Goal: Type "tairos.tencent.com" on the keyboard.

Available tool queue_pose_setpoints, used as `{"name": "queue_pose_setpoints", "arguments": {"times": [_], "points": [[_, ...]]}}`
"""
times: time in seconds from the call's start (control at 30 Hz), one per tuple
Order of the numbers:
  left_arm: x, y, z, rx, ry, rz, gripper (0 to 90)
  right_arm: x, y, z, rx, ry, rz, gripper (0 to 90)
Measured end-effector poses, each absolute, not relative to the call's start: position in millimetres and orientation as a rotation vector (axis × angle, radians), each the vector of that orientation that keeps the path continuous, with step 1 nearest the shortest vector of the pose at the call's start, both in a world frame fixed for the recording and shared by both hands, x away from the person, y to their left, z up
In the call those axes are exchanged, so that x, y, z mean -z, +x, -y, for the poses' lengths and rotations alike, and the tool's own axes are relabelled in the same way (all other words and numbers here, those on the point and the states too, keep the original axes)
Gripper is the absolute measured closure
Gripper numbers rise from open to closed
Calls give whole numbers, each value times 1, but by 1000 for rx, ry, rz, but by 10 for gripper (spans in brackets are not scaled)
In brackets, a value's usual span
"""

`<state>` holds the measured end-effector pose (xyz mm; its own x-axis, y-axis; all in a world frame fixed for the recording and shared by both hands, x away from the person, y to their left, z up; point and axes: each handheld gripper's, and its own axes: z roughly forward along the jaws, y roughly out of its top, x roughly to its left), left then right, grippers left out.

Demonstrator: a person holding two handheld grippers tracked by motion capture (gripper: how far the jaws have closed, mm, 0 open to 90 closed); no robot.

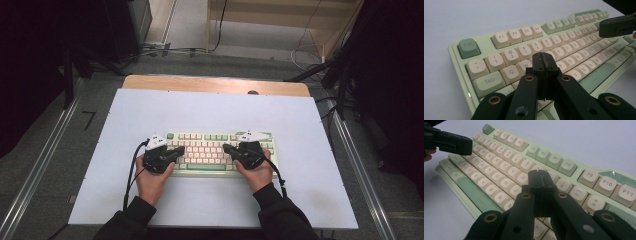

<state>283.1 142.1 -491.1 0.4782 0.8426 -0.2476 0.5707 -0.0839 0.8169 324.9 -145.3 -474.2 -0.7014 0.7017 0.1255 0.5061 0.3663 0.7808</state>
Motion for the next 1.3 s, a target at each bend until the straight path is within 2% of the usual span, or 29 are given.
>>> {"name": "queue_pose_setpoints", "arguments": {"times": [1.3], "points": [[492, 303, -111, -304, 1798, -1157, 900, 478, 326, 141, -1233, 1071, -2415, 882]]}}
